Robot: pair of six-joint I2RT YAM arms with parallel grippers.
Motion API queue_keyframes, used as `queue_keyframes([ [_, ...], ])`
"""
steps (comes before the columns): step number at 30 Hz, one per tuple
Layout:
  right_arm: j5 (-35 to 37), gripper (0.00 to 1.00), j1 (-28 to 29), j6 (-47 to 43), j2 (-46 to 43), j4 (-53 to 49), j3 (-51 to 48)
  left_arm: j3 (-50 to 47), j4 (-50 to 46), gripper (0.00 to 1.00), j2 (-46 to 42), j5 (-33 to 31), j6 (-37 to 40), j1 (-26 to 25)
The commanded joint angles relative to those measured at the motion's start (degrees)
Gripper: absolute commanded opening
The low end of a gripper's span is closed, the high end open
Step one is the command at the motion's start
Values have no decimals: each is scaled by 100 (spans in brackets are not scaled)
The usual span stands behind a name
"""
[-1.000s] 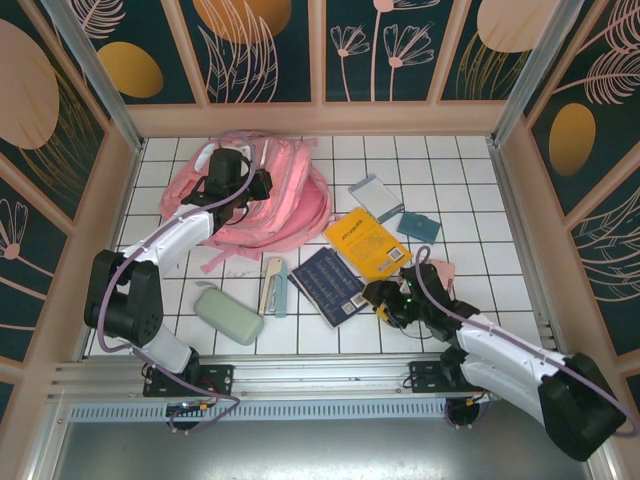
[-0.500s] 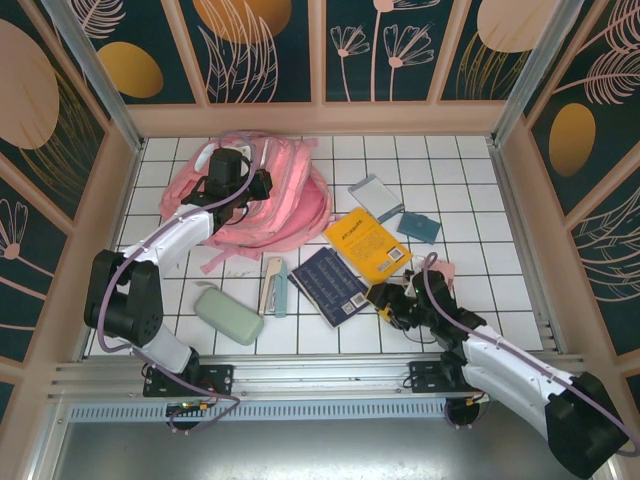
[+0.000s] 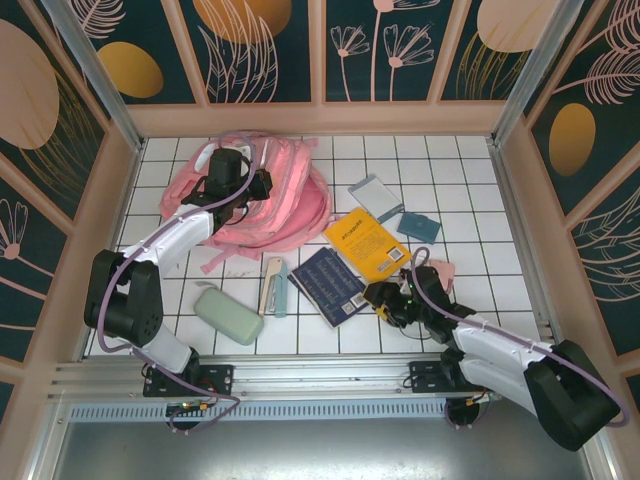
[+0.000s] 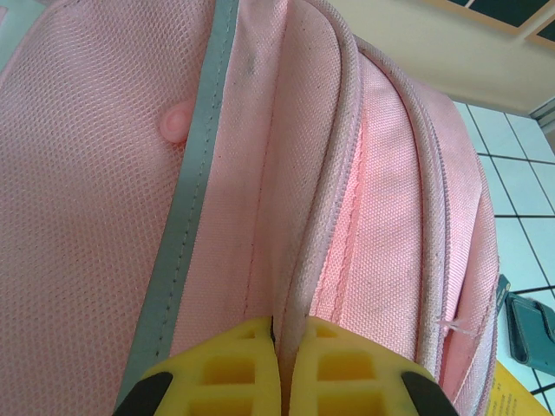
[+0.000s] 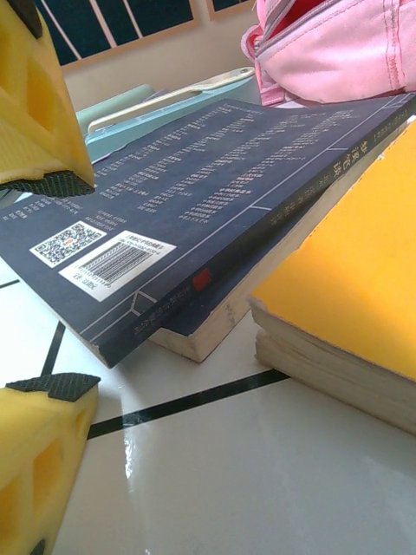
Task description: Pack the student bag
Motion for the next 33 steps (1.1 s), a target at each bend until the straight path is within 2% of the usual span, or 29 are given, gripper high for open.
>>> queue_keyframes([
  [1, -22, 58, -49, -146, 234, 310, 65, 79, 421, 0, -275, 248, 115, -77],
  [13, -150, 52, -67, -121, 922, 1098, 230, 65, 447, 0, -232, 280, 115, -77],
  [15, -166, 49, -67, -112, 1013, 1194, 241, 70, 447, 0, -223, 300, 115, -78],
  [17, -211, 41, -67, -76, 1010, 1285, 253, 62, 447, 0, -214, 304, 115, -77],
  [20, -144, 33, -67, -107, 750, 1003, 322, 62, 451, 0, -193, 336, 98, -86],
  [26, -27, 33, -84, -275, 177, 323, 523, 73, 465, 0, -179, 395, 68, -103],
  [33, -122, 33, -77, -170, 239, 690, 679, 62, 473, 0, -158, 424, 75, -161],
])
